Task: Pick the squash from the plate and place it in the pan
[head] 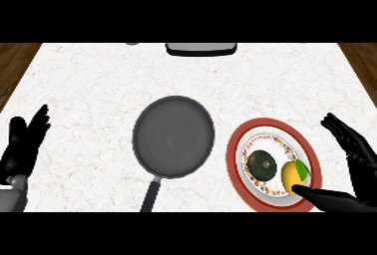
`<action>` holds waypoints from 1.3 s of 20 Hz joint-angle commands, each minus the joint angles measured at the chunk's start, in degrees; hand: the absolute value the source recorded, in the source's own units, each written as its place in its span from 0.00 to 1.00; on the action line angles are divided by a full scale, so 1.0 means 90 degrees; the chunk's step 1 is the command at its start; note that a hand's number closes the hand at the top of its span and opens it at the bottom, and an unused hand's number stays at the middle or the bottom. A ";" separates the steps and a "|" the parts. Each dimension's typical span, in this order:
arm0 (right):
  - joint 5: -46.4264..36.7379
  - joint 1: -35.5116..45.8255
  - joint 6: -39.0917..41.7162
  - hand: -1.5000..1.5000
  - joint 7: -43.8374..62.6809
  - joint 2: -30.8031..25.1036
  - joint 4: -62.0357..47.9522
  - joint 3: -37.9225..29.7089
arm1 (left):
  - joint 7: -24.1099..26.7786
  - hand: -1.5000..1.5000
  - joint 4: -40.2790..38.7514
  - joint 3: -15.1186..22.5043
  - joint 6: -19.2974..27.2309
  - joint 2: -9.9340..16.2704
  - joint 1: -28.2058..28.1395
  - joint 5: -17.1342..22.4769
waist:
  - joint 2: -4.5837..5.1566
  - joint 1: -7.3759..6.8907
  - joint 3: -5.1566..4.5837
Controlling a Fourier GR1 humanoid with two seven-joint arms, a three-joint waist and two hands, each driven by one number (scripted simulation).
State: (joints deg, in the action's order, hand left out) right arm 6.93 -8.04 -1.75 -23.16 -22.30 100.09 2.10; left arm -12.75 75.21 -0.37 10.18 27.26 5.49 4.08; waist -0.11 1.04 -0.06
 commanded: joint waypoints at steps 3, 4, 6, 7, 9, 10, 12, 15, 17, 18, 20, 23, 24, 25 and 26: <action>-0.1407 0.0057 -0.0130 0.00 0.1804 -0.1285 0.0958 0.0210 | 0.0285 0.50 -0.0297 -0.0054 -0.0039 -0.0021 -0.0066 -0.0077 | 0.0013 -0.0092 -0.0036; -0.1472 0.0066 0.0075 0.00 0.2223 -0.1649 0.1134 0.0124 | 0.0058 0.50 -0.0041 -0.0015 -0.0067 -0.0055 -0.0021 0.0006 | -0.0011 -0.0102 -0.0033; -0.1921 0.0296 0.0317 0.00 0.2868 -0.2011 0.1304 0.0384 | -0.0127 0.50 -0.0141 0.0033 -0.0034 -0.0035 0.0281 -0.0092 | 0.0014 -0.0095 -0.0032; -0.2116 0.0468 0.0375 0.00 0.3374 -0.2145 0.1459 0.0480 | -0.0077 0.50 -0.0146 -0.0062 -0.0157 0.0107 0.0234 -0.0029 | 0.0012 -0.0164 -0.0038; -0.2290 0.0522 0.0755 0.00 0.4162 -0.2402 0.1742 0.0727 | -0.0006 0.50 -0.0005 0.0002 -0.0132 0.0062 0.0062 -0.0087 | 0.0000 -0.0226 -0.0033; -0.2530 0.0897 0.0774 0.00 0.4532 -0.2242 0.1725 0.1064 | 0.0042 0.50 -0.0123 0.0052 -0.0141 -0.0038 0.0187 -0.0111 | 0.0029 -0.0257 -0.0025; -0.2833 0.1023 0.1146 0.00 0.5140 -0.2478 0.1960 0.1348 | -0.0171 0.50 -0.0067 0.0063 -0.0049 -0.0097 0.0312 -0.0131 | 0.0020 -0.0228 -0.0021; -0.3159 0.1410 0.1612 0.00 0.6111 -0.2337 0.2159 0.1963 | -0.0086 0.50 -0.0028 0.0145 -0.0051 -0.0215 0.0137 -0.0193 | 0.0015 -0.0261 -0.0014; -0.3364 0.1851 0.1892 0.00 0.6667 -0.2050 0.2021 0.2327 | 0.0003 0.50 -0.0046 0.0014 -0.0185 -0.0069 0.0044 -0.0160 | 0.0021 -0.0273 -0.0008; -0.3784 0.1777 0.1781 0.00 0.6642 -0.1821 0.1778 0.2678 | -0.0100 0.50 0.0005 -0.0138 -0.0244 0.0027 0.0130 -0.0053 | 0.0020 -0.0253 -0.0003; -0.3737 0.2242 0.2185 0.00 0.6943 -0.1503 0.1398 0.2919 | 0.0134 0.50 -0.0334 -0.0080 -0.0236 -0.0190 0.0321 -0.0129 | 0.0034 -0.0216 -0.0003; -0.4029 0.2345 0.2383 0.00 0.7051 -0.1010 0.1042 0.3077 | -0.0063 0.50 -0.0150 -0.0081 -0.0111 -0.0307 0.0232 -0.0287 | 0.0017 -0.0170 0.0004; -0.4078 0.2143 0.2477 0.00 0.7038 -0.0966 0.1215 0.2971 | 0.0189 0.50 -0.0231 -0.0139 -0.0192 -0.0255 0.0037 -0.0401 | 0.0011 -0.0143 0.0005; -0.4211 0.2150 0.2444 0.00 0.6981 -0.0819 0.1005 0.3030 | -0.0451 0.50 0.0377 -0.0125 -0.0221 -0.0182 0.0111 -0.0326 | 0.0007 -0.0155 0.0007; -0.4443 0.1878 0.2459 0.00 0.7021 -0.0816 0.1250 0.3024 | 0.0027 0.50 -0.0241 -0.0266 -0.0244 -0.0307 0.0228 -0.0388 | 0.0010 -0.0116 0.0005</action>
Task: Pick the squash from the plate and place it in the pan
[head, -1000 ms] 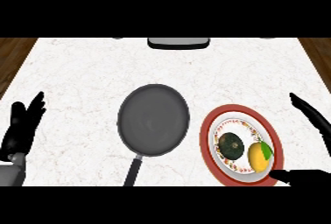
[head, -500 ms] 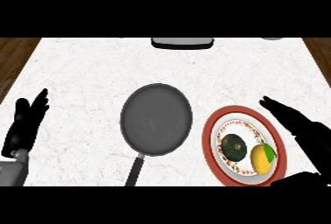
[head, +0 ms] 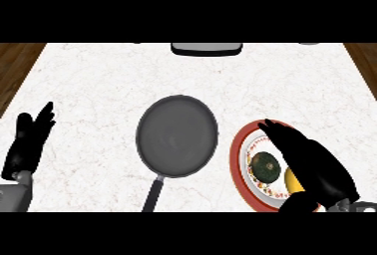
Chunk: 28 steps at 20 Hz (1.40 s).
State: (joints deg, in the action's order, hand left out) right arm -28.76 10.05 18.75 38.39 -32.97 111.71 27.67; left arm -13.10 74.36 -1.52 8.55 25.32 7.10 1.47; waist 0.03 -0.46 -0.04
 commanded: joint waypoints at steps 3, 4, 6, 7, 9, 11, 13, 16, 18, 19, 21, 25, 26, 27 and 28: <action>-0.1002 0.0029 0.0068 0.00 0.0170 0.0913 -0.0539 0.0402 | -0.0312 0.50 0.0197 -0.0158 -0.0101 -0.0081 0.0018 -0.0185 | -0.0006 0.0030 0.0005; -0.0827 -0.0296 0.0258 0.00 -0.0211 0.0327 -0.0339 -0.0107 | -0.0066 0.50 0.0101 -0.0380 -0.0303 -0.0002 -0.0112 -0.0011 | -0.0008 0.0048 0.0005; -0.1122 -0.0298 0.0423 0.00 -0.0114 0.0500 -0.0226 -0.0022 | 0.0108 0.50 -0.0110 -0.0434 -0.0365 -0.0046 -0.0043 -0.0134 | -0.0006 0.0054 0.0004; -0.1209 -0.0186 0.0548 0.00 0.0057 0.0670 -0.0329 0.0023 | -0.0040 0.50 0.0102 -0.0448 -0.0429 -0.0007 -0.0109 -0.0126 | -0.0007 0.0042 0.0004; -0.1488 -0.0417 0.0190 0.00 -0.0256 0.0845 -0.0704 0.0125 | -0.0306 0.50 -0.0172 -0.0355 -0.0237 -0.0211 0.0432 -0.0312 | -0.0001 0.0069 0.0005; -0.1527 -0.0393 0.0702 0.00 -0.0125 0.0912 -0.0400 -0.0079 | -0.0249 0.50 0.0502 -0.0446 -0.0296 -0.0229 -0.0311 -0.0378 | -0.0009 0.0041 0.0005; -0.1567 -0.0296 0.0365 0.00 -0.0682 0.0847 -0.1141 -0.0172 | 0.0835 0.50 -0.0989 -0.0557 -0.0390 -0.0402 0.0114 -0.0357 | 0.0010 0.0069 0.0002; -0.1960 -0.0464 0.0577 0.00 -0.0345 0.1456 -0.0832 0.0100 | 0.0270 0.50 -0.0501 -0.0697 -0.0517 -0.0279 0.0228 -0.0442 | -0.0004 0.0058 0.0004; -0.2112 -0.0658 0.0420 0.00 -0.0839 0.1214 -0.1039 -0.0088 | -0.0265 0.50 0.0446 -0.0403 -0.0275 -0.0541 -0.0156 -0.0648 | -0.0009 0.0045 0.0006; -0.2150 -0.0480 0.0408 0.00 -0.0913 0.1431 -0.1206 -0.0266 | 0.0075 0.50 -0.0147 -0.0617 -0.0382 -0.0525 0.0190 -0.0607 | -0.0004 0.0055 0.0005; -0.2135 -0.0149 0.0424 0.00 -0.1210 0.1548 -0.1657 -0.0455 | -0.0062 0.50 -0.0081 -0.0771 -0.0629 -0.0257 0.0137 -0.0581 | -0.0002 0.0042 0.0005; -0.2598 -0.0663 0.0105 0.00 -0.1314 0.1730 -0.1665 -0.0227 | 0.0316 0.50 -0.0612 -0.0803 -0.0540 -0.0496 0.0366 -0.0769 | -0.0001 0.0071 0.0004; -0.2721 -0.0435 0.0293 0.00 -0.1188 0.1954 -0.1802 -0.0247 | 0.0198 0.50 -0.0218 -0.0945 -0.0736 -0.0402 0.0047 -0.0637 | -0.0004 0.0048 0.0005; -0.2530 -0.0113 0.0328 0.00 -0.1504 0.1817 -0.2312 -0.0639 | 0.0392 0.50 -0.0309 -0.0925 -0.0720 -0.0417 -0.0048 -0.0688 | -0.0001 0.0038 0.0005; -0.2321 -0.0061 0.0725 0.00 -0.1553 0.1679 -0.1962 -0.0896 | 0.0086 0.50 -0.0086 -0.0808 -0.0564 -0.0615 0.0057 -0.0760 | -0.0004 0.0046 0.0005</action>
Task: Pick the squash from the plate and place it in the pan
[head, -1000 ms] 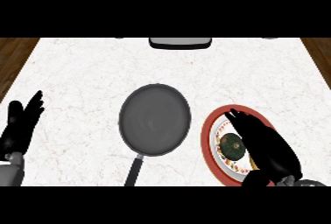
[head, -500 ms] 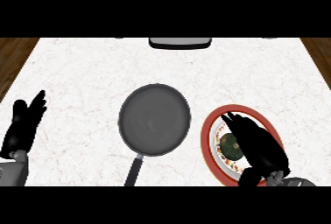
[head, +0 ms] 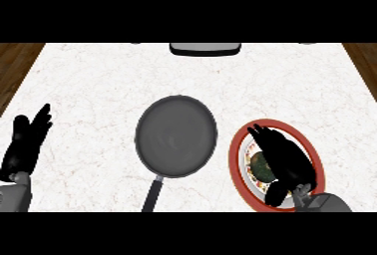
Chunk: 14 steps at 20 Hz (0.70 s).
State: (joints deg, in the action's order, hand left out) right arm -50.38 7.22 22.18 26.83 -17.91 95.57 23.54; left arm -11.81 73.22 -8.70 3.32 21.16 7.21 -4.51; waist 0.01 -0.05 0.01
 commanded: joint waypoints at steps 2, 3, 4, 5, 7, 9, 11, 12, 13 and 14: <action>-0.0291 -0.0307 -0.0184 0.00 -0.0360 0.0127 -0.0278 -0.0065 | -0.0656 0.50 0.0463 -0.0093 -0.0061 -0.0024 0.0204 -0.0021 | -0.0004 0.0006 0.0000; -0.0333 0.0097 0.0075 0.00 -0.0102 0.0378 -0.0541 -0.0139 | -0.0622 0.50 0.0347 0.0002 0.0108 -0.0131 0.0289 -0.0235 | -0.0001 0.0000 0.0000; -0.0239 0.0229 0.0211 0.00 -0.0225 0.0287 -0.0546 -0.0423 | 0.0077 0.50 0.0102 -0.0003 0.0108 -0.0323 -0.0102 -0.0259 | 0.0000 -0.0004 -0.0002; -0.0506 -0.0096 0.0310 0.00 0.0084 0.0422 -0.0129 -0.0071 | 0.0100 0.50 0.0028 -0.0038 0.0072 -0.0311 0.0043 -0.0278 | -0.0003 0.0010 -0.0002; -0.0583 0.0223 -0.0123 0.00 -0.0437 0.0451 -0.1151 -0.0345 | -0.0331 0.50 -0.0058 -0.0107 -0.0030 -0.0218 0.0374 -0.0229 | 0.0003 0.0003 -0.0001; -0.0741 -0.0064 -0.0064 0.00 -0.0464 0.0344 -0.0796 -0.0306 | -0.0525 0.50 0.0660 0.0031 0.0164 -0.0424 -0.0028 -0.0373 | -0.0005 -0.0001 0.0000; -0.0961 0.0103 0.0012 0.00 -0.0169 0.0746 -0.0904 -0.0229 | -0.0368 0.50 0.0342 -0.0219 -0.0222 -0.0213 0.0038 -0.0215 | -0.0003 -0.0001 -0.0001; -0.0915 -0.0107 0.0269 1.00 -0.0376 0.0459 -0.0510 -0.0260 | -0.0416 0.50 0.0532 -0.0140 -0.0053 -0.0358 -0.0033 -0.0328 | -0.0005 0.0005 -0.0001; -0.0872 -0.0101 -0.0106 1.00 -0.1012 0.0047 -0.0705 -0.0284 | -0.0156 0.50 0.0482 -0.0372 -0.0493 -0.0019 -0.0359 -0.0005 | -0.0006 -0.0013 0.0000; -0.1145 -0.0244 -0.0510 1.00 -0.1184 -0.0062 -0.0784 -0.0179 | -0.0477 0.50 0.0516 -0.0220 -0.0199 -0.0153 -0.0081 -0.0253 | -0.0004 0.0004 0.0001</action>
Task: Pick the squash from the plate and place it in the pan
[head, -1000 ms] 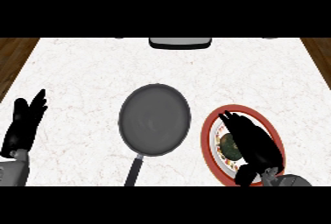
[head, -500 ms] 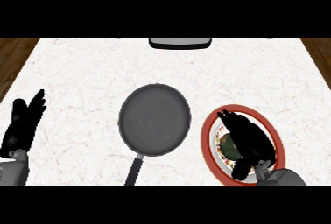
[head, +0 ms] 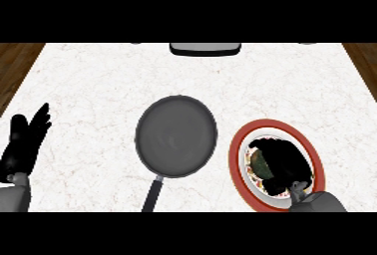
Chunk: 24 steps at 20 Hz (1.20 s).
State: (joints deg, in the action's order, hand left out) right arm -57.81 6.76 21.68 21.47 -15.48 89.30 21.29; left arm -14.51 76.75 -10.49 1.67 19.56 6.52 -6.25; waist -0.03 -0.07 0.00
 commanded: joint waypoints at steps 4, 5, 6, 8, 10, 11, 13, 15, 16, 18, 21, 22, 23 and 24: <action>-0.0924 -0.0100 -0.0807 1.00 -0.0157 0.0190 -0.0027 0.0365 | 0.0350 0.50 -0.0307 -0.0061 0.0094 -0.0114 -0.0046 -0.0221 | 0.0001 0.0016 -0.0001; -0.0633 0.0495 -0.0714 1.00 -0.0743 -0.0085 -0.0752 -0.0246 | -0.0515 0.50 0.0502 -0.0005 0.0011 -0.0058 0.0051 -0.0128 | 0.0001 -0.0017 0.0002; -0.0963 0.0429 -0.0835 1.00 -0.0508 0.0163 -0.0827 0.0038 | 0.0176 0.50 -0.0727 -0.0245 -0.0188 0.0055 0.0505 -0.0010 | 0.0010 0.0013 -0.0001; -0.0982 0.0106 -0.0872 1.00 -0.0539 0.0264 -0.0488 0.0008 | -0.0271 0.50 0.0280 0.0114 0.0135 -0.0349 0.0082 -0.0287 | 0.0000 0.0005 0.0001; -0.0799 -0.0133 -0.0702 1.00 -0.0827 -0.0009 -0.0060 -0.0281 | -0.0203 0.50 0.0335 0.0122 0.0144 -0.0362 -0.0092 -0.0419 | -0.0002 0.0013 0.0000; -0.0701 -0.0334 -0.0516 1.00 -0.0613 0.0096 0.0309 -0.0256 | 0.0196 0.50 0.0039 -0.0007 0.0063 -0.0349 -0.0164 -0.0305 | -0.0002 0.0022 -0.0001; -0.0448 -0.0441 -0.0717 1.00 -0.1022 -0.0070 0.0203 -0.0548 | 0.0166 0.50 -0.0249 -0.0317 -0.0239 0.0008 0.0063 -0.0080 | 0.0000 0.0033 -0.0001; -0.0233 -0.0588 -0.0742 1.00 -0.1538 -0.0543 0.0197 -0.0942 | 0.0463 0.50 -0.0533 -0.0465 -0.0286 0.0053 0.0111 0.0006 | 0.0003 0.0039 -0.0001; -0.0147 -0.1154 -0.0595 1.00 -0.1647 -0.0842 0.0851 -0.0897 | -0.0060 0.50 -0.0150 -0.0334 -0.0287 0.0097 0.0216 -0.0071 | -0.0008 0.0072 0.0000; -0.0089 -0.1606 -0.0905 1.00 -0.2039 -0.1050 0.0822 -0.1097 | 0.0000 0.50 0.0088 -0.0236 -0.0114 -0.0135 -0.0046 -0.0159 | -0.0009 0.0049 0.0001; 0.0254 -0.1669 -0.1311 1.00 -0.2306 -0.0968 0.1529 -0.1431 | 0.0332 0.50 -0.0461 -0.0297 -0.0177 -0.0063 0.0140 -0.0186 | -0.0011 0.0119 -0.0003; 0.0092 -0.1497 -0.1734 1.00 -0.2417 -0.0813 0.1588 -0.1315 | -0.0020 0.50 -0.0111 -0.0124 0.0034 -0.0248 0.0121 -0.0321 | -0.0023 0.0104 0.0004; 0.0254 -0.1303 -0.1736 1.00 -0.2600 -0.0979 0.1866 -0.1538 | 0.0216 0.50 -0.0222 -0.0263 -0.0082 -0.0139 0.0092 -0.0197 | -0.0027 0.0110 0.0000; 0.0260 -0.1491 -0.2338 1.00 -0.2873 -0.0818 0.1798 -0.1582 | -0.0155 0.50 -0.0220 -0.0200 -0.0023 -0.0123 0.0404 -0.0272 | -0.0024 0.0172 0.0010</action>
State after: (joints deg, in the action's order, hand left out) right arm -57.07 -5.46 8.11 0.84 -22.98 101.25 9.53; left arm -13.66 74.90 -12.50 1.00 18.37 7.81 -8.30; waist -0.18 0.84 0.01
